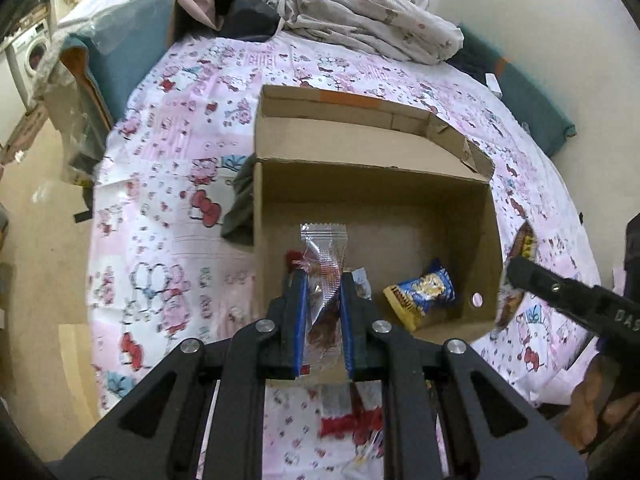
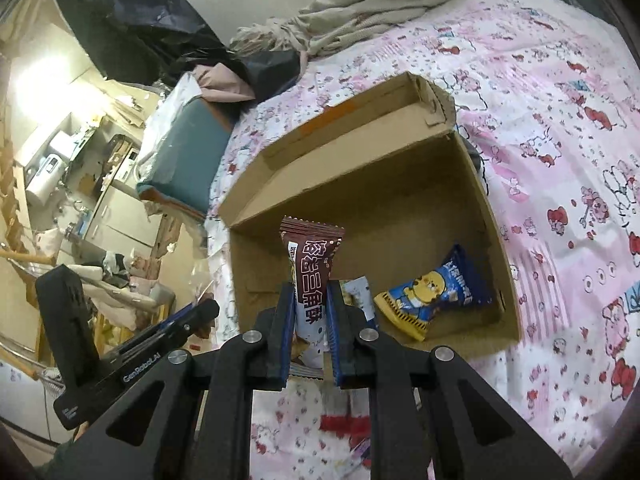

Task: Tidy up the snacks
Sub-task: 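Grasp the clear wrapped candy with the left tool while the right tool carries the chocolate bar to the box, then release the candy into the box with the left tool while the right tool drops the chocolate bar, then grasp the dark brown dried-meat packet with the right tool, then grasp the blue-white wrapped bar with the left tool, then lower the blue bar into the box with the left tool while the right tool drops the meat packet in, then grasp the white-red wrapped bar with the left tool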

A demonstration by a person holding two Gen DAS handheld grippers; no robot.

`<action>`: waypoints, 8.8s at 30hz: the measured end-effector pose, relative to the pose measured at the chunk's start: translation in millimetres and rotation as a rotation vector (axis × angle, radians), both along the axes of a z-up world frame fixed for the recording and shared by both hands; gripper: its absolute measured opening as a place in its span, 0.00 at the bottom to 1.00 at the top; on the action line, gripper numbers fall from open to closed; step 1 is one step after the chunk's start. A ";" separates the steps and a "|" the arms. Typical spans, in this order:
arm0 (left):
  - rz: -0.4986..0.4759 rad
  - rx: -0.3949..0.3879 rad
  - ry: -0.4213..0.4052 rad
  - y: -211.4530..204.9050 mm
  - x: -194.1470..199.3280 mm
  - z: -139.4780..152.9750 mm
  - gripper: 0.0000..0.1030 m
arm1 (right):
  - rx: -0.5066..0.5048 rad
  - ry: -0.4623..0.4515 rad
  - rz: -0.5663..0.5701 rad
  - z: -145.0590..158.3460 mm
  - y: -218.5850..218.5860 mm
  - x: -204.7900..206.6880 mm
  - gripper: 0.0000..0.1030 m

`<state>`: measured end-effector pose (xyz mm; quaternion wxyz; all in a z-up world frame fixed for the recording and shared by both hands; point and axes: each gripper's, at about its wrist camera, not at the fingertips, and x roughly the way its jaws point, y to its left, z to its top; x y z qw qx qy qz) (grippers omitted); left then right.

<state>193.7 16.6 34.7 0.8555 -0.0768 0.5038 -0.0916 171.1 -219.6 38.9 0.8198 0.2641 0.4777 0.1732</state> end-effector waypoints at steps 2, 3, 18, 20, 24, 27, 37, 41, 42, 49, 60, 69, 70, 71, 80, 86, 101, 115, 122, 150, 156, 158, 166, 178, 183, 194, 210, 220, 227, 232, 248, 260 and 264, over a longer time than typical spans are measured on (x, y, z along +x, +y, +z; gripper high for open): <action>-0.003 -0.026 0.012 -2.0 3.3 -12.9 0.12 | -0.007 0.019 0.002 -14.3 1.5 3.8 0.16; -0.007 -0.044 0.024 -3.4 4.9 -21.0 0.12 | -0.008 0.032 0.001 -19.7 1.4 5.0 0.16; -0.043 0.025 0.080 -27.5 6.6 -61.6 0.14 | -0.087 0.132 0.042 -66.0 14.1 14.6 0.17; -0.043 0.039 0.082 -28.7 7.1 -63.0 0.14 | -0.077 0.138 0.044 -69.5 15.0 16.7 0.19; -0.046 0.044 0.100 -31.4 7.1 -66.1 0.14 | -0.056 0.146 0.050 -71.1 18.2 18.5 0.19; -0.057 0.033 0.104 -34.4 5.7 -65.3 0.15 | -0.047 0.141 0.058 -69.7 19.7 18.9 0.19; -0.050 0.104 0.050 -41.5 -1.6 -57.3 0.77 | -0.015 0.105 -0.004 -61.4 9.1 17.7 0.68; -0.038 0.095 0.054 -37.7 -0.7 -56.6 0.77 | -0.008 0.102 -0.011 -57.8 6.7 18.0 0.68; -0.036 0.092 0.054 -37.0 -0.7 -56.5 0.77 | -0.009 0.100 -0.010 -56.6 6.7 17.5 0.68; -0.039 0.082 0.028 -37.0 -5.5 -49.2 0.77 | -0.020 0.082 -0.023 -48.5 3.2 13.3 0.72; -0.021 0.066 0.016 -25.7 -30.7 -34.8 0.93 | -0.036 0.100 -0.047 -39.0 -13.7 -20.6 0.85; 0.015 0.089 0.084 -12.4 -56.1 -42.9 0.93 | -0.160 0.260 -0.049 -71.0 -17.5 -60.5 0.85; 0.021 0.093 0.090 -10.4 -58.3 -43.8 0.93 | -0.175 0.307 -0.042 -81.4 -16.5 -65.3 0.85; 0.030 0.096 0.096 -7.5 -61.2 -44.8 0.93 | -0.181 0.352 -0.031 -91.8 -15.1 -69.4 0.85; 0.066 0.102 0.125 3.7 -83.2 -48.9 0.93 | -0.333 0.506 0.073 -146.0 22.6 -91.1 0.85; 0.070 0.111 0.125 4.4 -89.2 -50.4 0.93 | -0.479 0.524 0.116 -169.5 42.5 -88.0 0.85; 0.039 0.122 0.116 -5.6 -91.5 -50.5 0.93 | -0.574 0.444 0.152 -164.0 67.7 -94.7 0.56; -0.191 0.221 0.310 -60.8 -113.1 -121.9 0.83 | -0.303 0.410 -0.013 -140.3 9.8 -103.3 0.55; -0.324 0.268 0.344 -94.6 -122.6 -152.3 0.44 | -0.274 0.407 -0.031 -135.2 5.5 -105.7 0.55; -0.079 0.100 0.295 -12.4 -139.2 -69.5 0.14 | -0.156 0.293 0.001 -90.1 17.1 -109.8 0.55; 0.013 0.060 0.235 6.9 -109.0 -37.5 0.14 | -0.098 0.205 0.012 -53.3 23.9 -96.9 0.55; 0.032 0.063 0.193 10.7 -96.5 -23.3 0.14 | -0.063 0.175 0.008 -41.8 22.0 -88.5 0.55; 0.060 0.079 0.082 20.0 -43.9 8.3 0.14 | 0.019 0.082 0.024 -7.4 15.7 -43.6 0.55; 0.039 0.104 0.023 2.4 17.5 3.3 0.14 | -0.002 0.025 0.008 -16.3 6.2 26.6 0.55; -0.009 0.071 0.026 -12.2 26.4 -20.4 0.14 | 0.094 0.049 0.005 -42.5 -2.9 35.3 0.56; -0.067 0.173 0.024 -35.7 28.6 -57.7 0.14 | 0.063 0.122 0.005 -78.0 5.2 47.9 0.60; -0.094 0.181 0.042 -46.1 24.0 -64.8 0.67 | 0.047 0.134 -0.011 -85.5 7.2 52.6 0.73; -0.077 0.156 0.037 -42.6 18.6 -57.9 0.81 | 0.034 0.110 -0.028 -75.9 3.2 48.7 0.78; -0.076 0.146 0.016 -41.1 11.6 -50.3 0.81 | 0.006 0.098 -0.025 -69.7 2.1 38.4 0.79; -0.066 0.147 0.012 -36.8 1.2 -46.1 0.81 | 0.000 0.096 -0.026 -63.0 -0.5 23.7 0.79; -0.039 0.165 -0.026 -21.6 -51.6 -33.5 0.81 | -0.066 0.115 0.001 -57.6 7.6 -43.4 0.79; 0.042 0.166 0.038 -2.0 -75.6 -46.0 0.91 | -0.097 0.165 -0.017 -73.5 -2.1 -78.6 0.80; 0.079 0.189 0.091 7.3 -76.1 -61.9 0.91 | -0.084 0.235 -0.066 -91.8 -16.4 -84.9 0.80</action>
